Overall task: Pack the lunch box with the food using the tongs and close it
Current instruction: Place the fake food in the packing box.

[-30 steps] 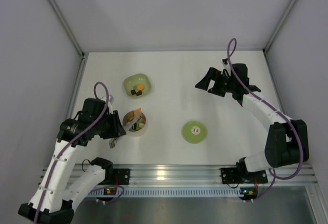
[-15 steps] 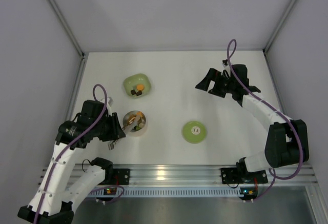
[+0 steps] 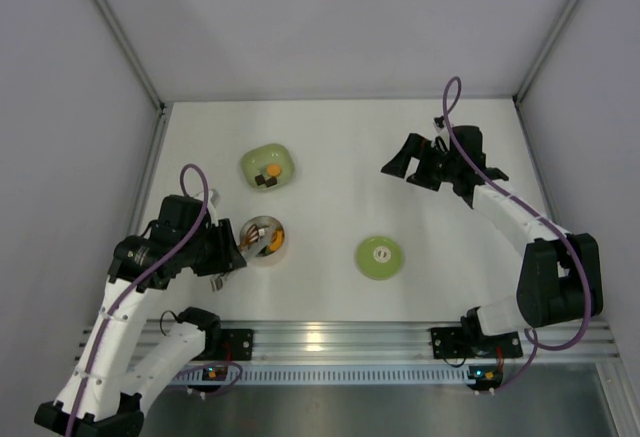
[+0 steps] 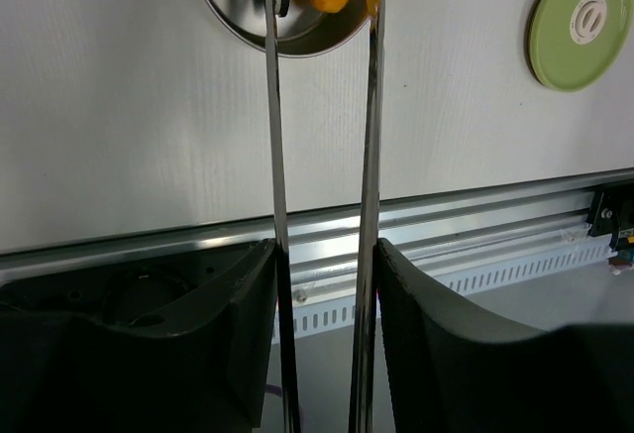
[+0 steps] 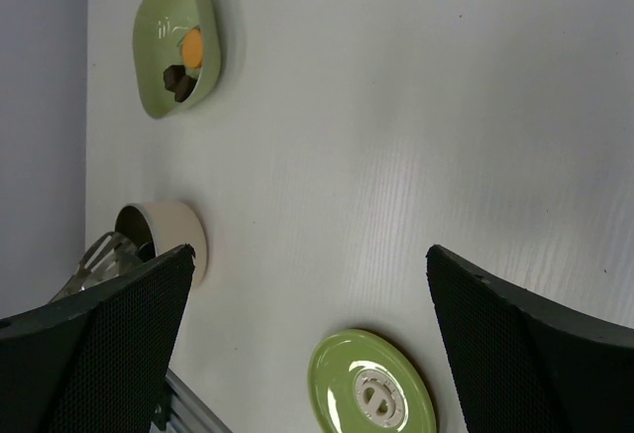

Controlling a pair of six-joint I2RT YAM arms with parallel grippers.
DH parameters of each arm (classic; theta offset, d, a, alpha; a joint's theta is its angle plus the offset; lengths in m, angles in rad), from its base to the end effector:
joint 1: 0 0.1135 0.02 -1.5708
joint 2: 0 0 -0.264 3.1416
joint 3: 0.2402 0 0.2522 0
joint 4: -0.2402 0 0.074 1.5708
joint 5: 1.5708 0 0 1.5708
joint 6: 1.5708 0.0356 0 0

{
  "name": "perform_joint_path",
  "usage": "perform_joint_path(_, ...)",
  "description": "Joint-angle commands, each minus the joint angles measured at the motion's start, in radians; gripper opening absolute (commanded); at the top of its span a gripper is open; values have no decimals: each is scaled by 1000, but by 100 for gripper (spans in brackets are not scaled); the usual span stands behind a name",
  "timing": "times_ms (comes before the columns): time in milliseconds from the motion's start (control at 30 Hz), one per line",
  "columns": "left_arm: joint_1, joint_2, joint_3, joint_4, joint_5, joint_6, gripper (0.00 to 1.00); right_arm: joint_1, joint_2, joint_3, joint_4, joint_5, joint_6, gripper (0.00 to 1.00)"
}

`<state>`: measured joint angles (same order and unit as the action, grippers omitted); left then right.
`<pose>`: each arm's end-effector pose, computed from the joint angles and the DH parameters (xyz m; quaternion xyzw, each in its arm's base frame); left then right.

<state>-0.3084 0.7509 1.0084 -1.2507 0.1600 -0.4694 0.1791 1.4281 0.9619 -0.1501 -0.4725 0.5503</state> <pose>0.1014 -0.0382 0.3226 -0.0541 0.9543 -0.1785 0.2336 0.3066 0.0720 0.2572 0.0537 0.8686 0.3535 0.3431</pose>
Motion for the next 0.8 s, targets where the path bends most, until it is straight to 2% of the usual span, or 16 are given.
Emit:
perform_joint_path(0, -3, 1, 24, -12, -17, -8, 48, 0, -18, -9, 35, -2, -13, 99)
perform_joint_path(767, -3, 57, 131, 17, -120, -9, 46, 0, 23, 55, 23, -28, -23, 99)
